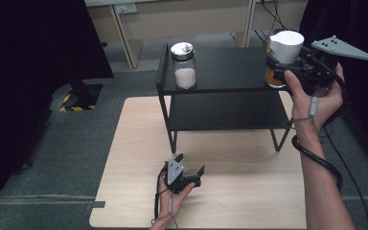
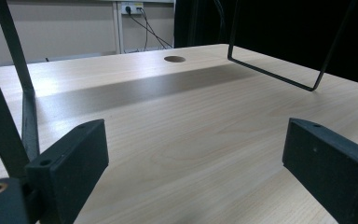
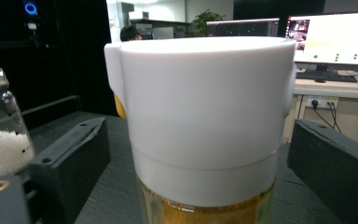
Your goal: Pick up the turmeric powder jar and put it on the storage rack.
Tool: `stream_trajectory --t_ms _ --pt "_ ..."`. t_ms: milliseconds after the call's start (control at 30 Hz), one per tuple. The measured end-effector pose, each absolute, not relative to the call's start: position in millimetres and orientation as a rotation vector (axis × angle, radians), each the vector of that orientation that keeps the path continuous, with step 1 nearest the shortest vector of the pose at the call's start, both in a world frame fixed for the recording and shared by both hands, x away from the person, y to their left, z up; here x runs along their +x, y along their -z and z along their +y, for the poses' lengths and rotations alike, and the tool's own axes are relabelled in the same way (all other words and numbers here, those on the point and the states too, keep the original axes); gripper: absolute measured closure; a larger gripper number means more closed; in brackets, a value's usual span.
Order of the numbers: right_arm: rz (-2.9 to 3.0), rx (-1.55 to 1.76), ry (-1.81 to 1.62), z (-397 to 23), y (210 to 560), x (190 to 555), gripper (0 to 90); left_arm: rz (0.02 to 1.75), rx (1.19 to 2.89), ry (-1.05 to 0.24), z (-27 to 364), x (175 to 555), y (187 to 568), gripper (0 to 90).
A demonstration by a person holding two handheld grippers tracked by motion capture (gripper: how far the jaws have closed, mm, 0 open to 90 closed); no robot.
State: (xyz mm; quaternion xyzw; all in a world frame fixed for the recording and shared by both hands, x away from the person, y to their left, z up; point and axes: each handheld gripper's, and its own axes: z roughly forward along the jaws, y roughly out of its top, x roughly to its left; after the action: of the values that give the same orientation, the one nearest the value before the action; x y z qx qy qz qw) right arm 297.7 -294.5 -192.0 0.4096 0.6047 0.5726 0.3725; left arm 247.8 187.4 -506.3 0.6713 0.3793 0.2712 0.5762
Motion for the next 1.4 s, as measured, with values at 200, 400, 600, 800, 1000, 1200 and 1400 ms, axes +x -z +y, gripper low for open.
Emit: stream_trajectory --t_ms 200,400,600,800,1000,1200,1400 --pt "1.575 1.032 -1.472 -296.6 194.7 295.8 1.4 0.888 1.571 -0.634 187.5 247.7 506.3 6.3" --pt "1.578 1.024 -1.482 -299.0 199.5 290.8 1.4 0.887 1.572 -0.635 187.3 247.7 506.3 6.3" --pt "1.577 1.023 -1.502 -303.8 205.2 284.1 1.4 0.885 1.573 -0.638 187.1 247.5 506.4 6.4" --pt "1.579 1.013 -1.516 -307.7 211.0 275.7 1.5 0.886 1.572 -0.638 187.0 247.4 506.4 6.3" --pt "1.587 1.032 -1.525 -311.5 218.5 268.0 1.6 0.883 1.576 -0.641 186.8 247.2 506.2 6.3" --pt "1.594 1.030 -1.547 -316.7 226.9 261.9 1.6 0.883 1.577 -0.643 186.4 247.1 506.0 6.3" --pt "1.599 1.018 -1.544 -318.9 233.0 255.2 1.6 0.882 1.578 -0.644 186.3 246.9 506.0 6.3"
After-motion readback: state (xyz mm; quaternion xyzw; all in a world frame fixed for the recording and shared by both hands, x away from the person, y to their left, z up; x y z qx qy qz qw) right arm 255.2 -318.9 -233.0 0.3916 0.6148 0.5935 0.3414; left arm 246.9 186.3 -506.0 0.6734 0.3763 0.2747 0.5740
